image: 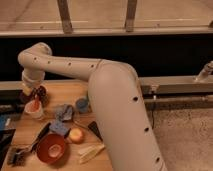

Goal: Place pepper in paper cup

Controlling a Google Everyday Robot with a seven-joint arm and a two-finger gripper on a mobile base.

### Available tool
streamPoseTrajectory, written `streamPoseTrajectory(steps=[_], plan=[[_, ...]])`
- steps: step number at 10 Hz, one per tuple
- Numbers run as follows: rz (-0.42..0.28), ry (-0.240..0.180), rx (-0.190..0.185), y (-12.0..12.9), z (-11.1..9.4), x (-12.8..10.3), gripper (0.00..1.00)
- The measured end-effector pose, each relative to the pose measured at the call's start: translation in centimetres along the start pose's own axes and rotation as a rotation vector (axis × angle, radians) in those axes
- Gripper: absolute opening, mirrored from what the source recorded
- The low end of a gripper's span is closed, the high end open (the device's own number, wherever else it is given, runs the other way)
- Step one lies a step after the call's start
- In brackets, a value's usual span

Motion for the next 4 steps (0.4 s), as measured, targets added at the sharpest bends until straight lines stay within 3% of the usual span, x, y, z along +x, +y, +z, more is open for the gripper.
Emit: streamPoseTrajectory(steps=[4], plan=[[-0.007,-0.037,0.010,-0.3,-1.3,-0.7,0.80]])
